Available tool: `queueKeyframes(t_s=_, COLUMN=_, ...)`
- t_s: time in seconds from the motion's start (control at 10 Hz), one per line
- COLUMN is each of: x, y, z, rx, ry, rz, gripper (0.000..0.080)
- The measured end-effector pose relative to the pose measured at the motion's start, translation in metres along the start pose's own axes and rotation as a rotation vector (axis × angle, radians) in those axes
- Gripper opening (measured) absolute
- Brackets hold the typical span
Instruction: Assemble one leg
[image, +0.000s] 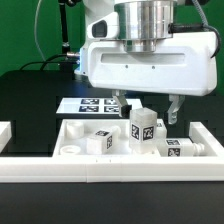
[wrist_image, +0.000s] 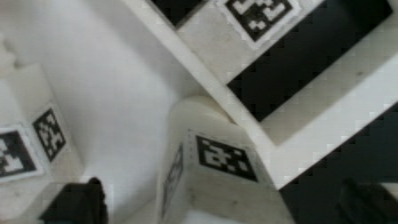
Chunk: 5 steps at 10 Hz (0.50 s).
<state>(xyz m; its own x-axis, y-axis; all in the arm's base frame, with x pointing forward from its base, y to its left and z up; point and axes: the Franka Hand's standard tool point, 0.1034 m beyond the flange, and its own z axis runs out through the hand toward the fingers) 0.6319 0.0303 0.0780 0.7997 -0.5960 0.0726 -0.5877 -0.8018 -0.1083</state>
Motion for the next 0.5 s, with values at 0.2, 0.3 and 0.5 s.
queueKeyframes(t_s=0.2, x=0.0004, y=0.0005, z=0.0000, rx=0.000, ry=0.000, rz=-0.161, gripper=0.0649)
queueKeyframes(t_s=0.3, x=0.0003, y=0.0004, z=-0.0001, rx=-0.002, ry=-0.001, rz=-0.239, gripper=0.0649)
queueKeyframes(t_s=0.5, x=0.0019, y=-0.0013, z=-0.0020, rx=-0.017, ry=0.006, rz=-0.475, gripper=0.0649)
